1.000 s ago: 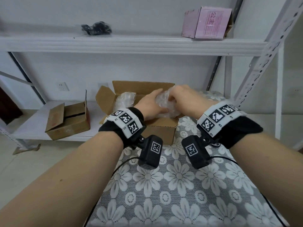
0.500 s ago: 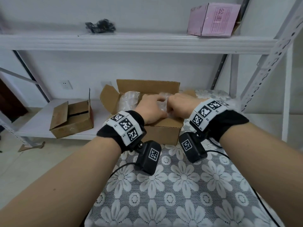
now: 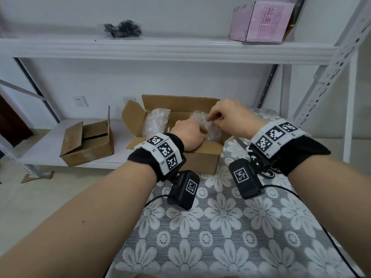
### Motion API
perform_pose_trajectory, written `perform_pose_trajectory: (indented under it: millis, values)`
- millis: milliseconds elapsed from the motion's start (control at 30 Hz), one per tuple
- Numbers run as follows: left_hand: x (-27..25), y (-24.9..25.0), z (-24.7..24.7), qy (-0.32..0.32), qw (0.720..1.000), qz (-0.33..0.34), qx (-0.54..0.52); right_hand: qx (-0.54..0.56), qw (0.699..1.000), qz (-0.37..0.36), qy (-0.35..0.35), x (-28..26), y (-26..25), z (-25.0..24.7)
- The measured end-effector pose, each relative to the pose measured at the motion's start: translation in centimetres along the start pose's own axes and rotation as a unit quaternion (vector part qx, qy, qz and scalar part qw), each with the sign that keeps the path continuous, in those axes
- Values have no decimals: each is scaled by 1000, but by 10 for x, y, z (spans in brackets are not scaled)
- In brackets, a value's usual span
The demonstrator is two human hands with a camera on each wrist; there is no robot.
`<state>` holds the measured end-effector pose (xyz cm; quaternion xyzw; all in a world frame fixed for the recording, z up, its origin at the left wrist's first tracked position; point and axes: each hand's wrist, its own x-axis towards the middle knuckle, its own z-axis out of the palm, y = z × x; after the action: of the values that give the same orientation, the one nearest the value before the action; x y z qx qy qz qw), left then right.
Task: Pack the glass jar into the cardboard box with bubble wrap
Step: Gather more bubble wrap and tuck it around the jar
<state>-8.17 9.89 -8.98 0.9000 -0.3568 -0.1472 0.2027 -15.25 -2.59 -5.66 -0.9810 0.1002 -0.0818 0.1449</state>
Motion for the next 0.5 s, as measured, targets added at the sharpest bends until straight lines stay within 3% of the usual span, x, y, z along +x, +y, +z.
perform_pose_trajectory:
  millis: [133, 233, 500]
  values:
    - [-3, 7, -1, 64, 997, -6, -42, -107, 993, -24, -49, -6, 0, 4]
    - [-7, 5, -2, 122, 985, -50, -108, -148, 985, -47, -72, -6, -4, 11]
    - [-4, -4, -4, 100, 986, -43, -124, -216, 963, -25, -157, 7, -16, 20]
